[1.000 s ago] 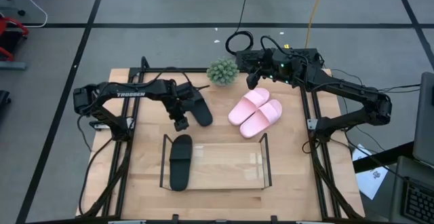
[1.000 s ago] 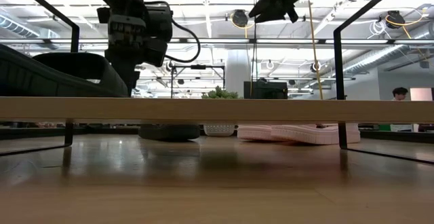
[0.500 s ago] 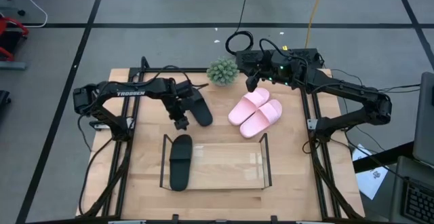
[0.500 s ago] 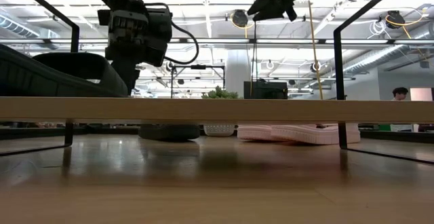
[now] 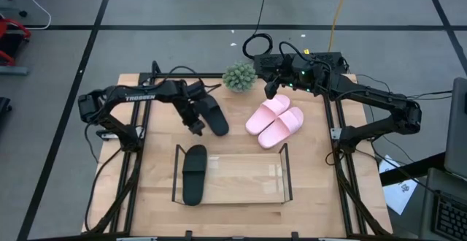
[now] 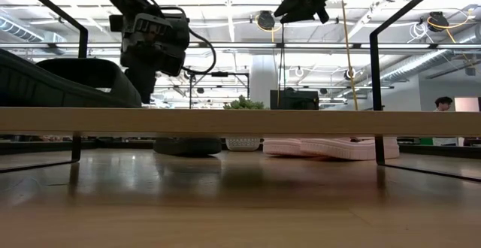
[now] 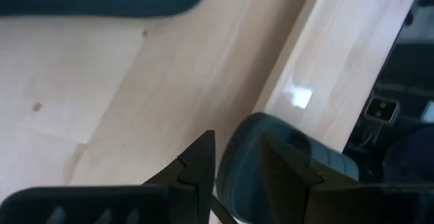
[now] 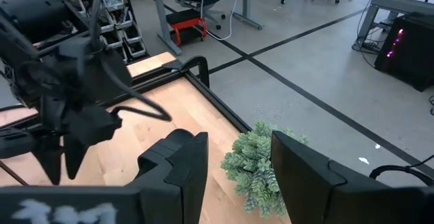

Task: Pick and place slides into the shelf
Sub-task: Put the black slipper on the shelf

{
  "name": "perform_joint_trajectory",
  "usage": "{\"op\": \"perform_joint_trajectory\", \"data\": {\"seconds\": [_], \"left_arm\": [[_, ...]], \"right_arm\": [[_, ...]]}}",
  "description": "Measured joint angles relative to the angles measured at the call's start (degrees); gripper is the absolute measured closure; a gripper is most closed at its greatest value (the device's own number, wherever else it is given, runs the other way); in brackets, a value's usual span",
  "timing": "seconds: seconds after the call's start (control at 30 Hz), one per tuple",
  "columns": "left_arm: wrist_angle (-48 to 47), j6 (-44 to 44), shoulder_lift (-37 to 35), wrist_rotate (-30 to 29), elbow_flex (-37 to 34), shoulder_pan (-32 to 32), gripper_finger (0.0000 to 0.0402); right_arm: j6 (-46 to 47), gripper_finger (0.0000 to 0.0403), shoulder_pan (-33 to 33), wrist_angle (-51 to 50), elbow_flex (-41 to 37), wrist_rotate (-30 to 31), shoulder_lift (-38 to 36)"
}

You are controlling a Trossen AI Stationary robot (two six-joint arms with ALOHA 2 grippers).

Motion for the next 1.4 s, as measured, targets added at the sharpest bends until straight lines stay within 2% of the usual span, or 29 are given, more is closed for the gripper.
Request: {"op": "perform_joint_trajectory", "data": {"seconds": [0.13,0.27,0.43,0.5,0.73,0.97,1.2,1.4], "left_arm": [[-0.23,1.29,0.04,-1.37,1.99,2.57,0.0291],[-1.80,4.96,0.04,-2.80,7.02,6.37,0.0291],[-7.72,10.70,0.04,-10.04,15.11,13.33,0.0291],[-9.13,12.42,0.04,-10.73,17.11,16.55,0.0291],[-12.38,15.88,2.59,-0.76,17.50,26.46,0.0291],[-15.27,19.12,11.37,7.21,18.02,29.35,0.0291],[-29.86,24.34,22.27,5.37,25.80,28.67,0.0291],[-30.07,22.90,23.98,5.07,32.71,27.88,0.0291]], "right_arm": [[-0.01,0.0250,0.00,0.00,0.00,0.00,0.00],[0.01,0.0250,0.00,0.00,0.00,0.00,0.00],[0.01,0.0250,0.00,-0.25,0.00,0.02,0.00],[0.00,0.0250,0.00,-0.42,0.00,0.02,0.00],[-0.01,0.0250,0.00,-0.43,0.00,0.17,0.00],[-0.01,0.0250,0.00,-0.75,0.00,0.17,0.00],[-2.84,0.0250,0.00,-0.63,0.00,0.20,0.00],[-4.06,0.0250,0.00,-0.57,0.00,0.20,0.00]]}}
